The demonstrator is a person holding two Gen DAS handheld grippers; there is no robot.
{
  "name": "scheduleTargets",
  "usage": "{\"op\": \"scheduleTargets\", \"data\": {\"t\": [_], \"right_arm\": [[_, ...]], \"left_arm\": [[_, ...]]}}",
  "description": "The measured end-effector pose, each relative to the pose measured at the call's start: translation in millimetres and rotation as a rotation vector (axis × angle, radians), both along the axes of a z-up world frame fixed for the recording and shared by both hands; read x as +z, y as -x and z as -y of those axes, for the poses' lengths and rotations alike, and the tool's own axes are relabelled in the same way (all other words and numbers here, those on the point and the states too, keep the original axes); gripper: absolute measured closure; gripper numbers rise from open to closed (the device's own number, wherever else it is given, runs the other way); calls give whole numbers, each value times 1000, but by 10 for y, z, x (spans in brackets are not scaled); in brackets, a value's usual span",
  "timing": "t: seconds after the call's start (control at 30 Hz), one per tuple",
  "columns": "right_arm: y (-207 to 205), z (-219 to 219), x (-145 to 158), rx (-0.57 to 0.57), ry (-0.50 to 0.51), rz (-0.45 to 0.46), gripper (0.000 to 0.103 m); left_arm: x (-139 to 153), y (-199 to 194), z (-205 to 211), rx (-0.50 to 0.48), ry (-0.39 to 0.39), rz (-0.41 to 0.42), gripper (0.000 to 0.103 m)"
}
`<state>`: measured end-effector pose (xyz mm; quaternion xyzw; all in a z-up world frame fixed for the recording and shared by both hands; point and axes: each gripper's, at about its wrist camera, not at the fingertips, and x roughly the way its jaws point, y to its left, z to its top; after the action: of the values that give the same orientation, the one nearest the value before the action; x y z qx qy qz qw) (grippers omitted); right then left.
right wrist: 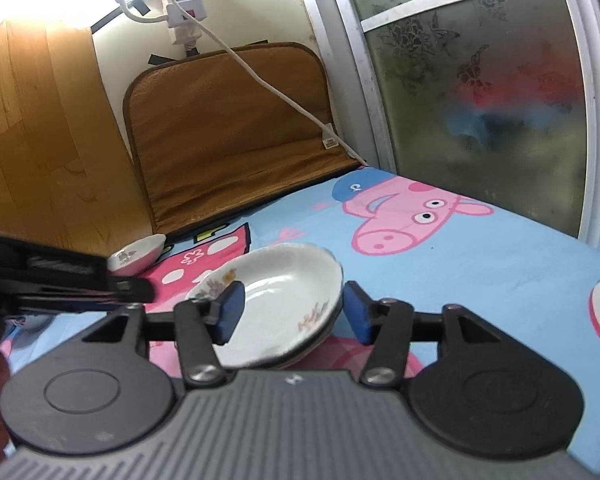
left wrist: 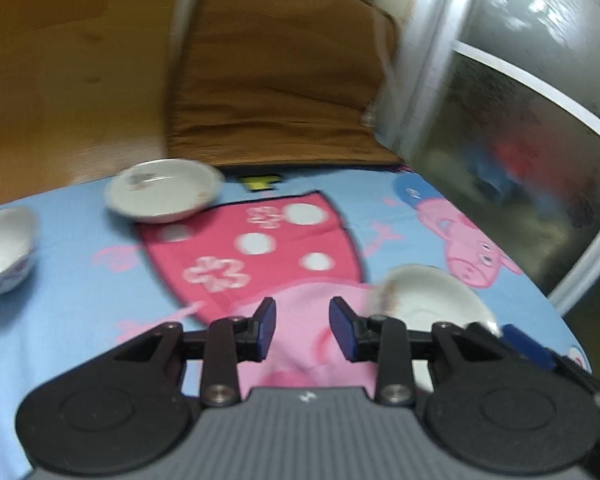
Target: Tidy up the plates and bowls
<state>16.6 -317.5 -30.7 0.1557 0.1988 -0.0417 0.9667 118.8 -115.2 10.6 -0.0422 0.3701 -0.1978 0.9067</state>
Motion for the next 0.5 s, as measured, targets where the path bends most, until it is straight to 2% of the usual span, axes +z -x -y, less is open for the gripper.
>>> {"op": "scheduleTargets", "data": {"t": [0.13, 0.23, 0.3, 0.37, 0.47, 0.5], "right_arm": [[2, -53, 61, -12, 61, 40, 45], [-17, -32, 177, -26, 30, 80, 45], [-96, -93, 259, 29, -5, 80, 45], [-266, -213, 313, 134, -72, 42, 46], [-606, -461, 314, 262, -177, -44, 58], [-724, -564, 306, 287, -186, -60, 59]], "left_arm": [[-64, 24, -472, 100, 3, -11, 72], [-124, 71, -800, 178, -17, 0, 72], [-172, 103, -977, 225, -42, 21, 72], [-224, 129, -1102, 264, -69, 40, 72], [-290, 156, -1259, 295, -64, 50, 72], [-306, 152, -1296, 302, -59, 54, 72]]}}
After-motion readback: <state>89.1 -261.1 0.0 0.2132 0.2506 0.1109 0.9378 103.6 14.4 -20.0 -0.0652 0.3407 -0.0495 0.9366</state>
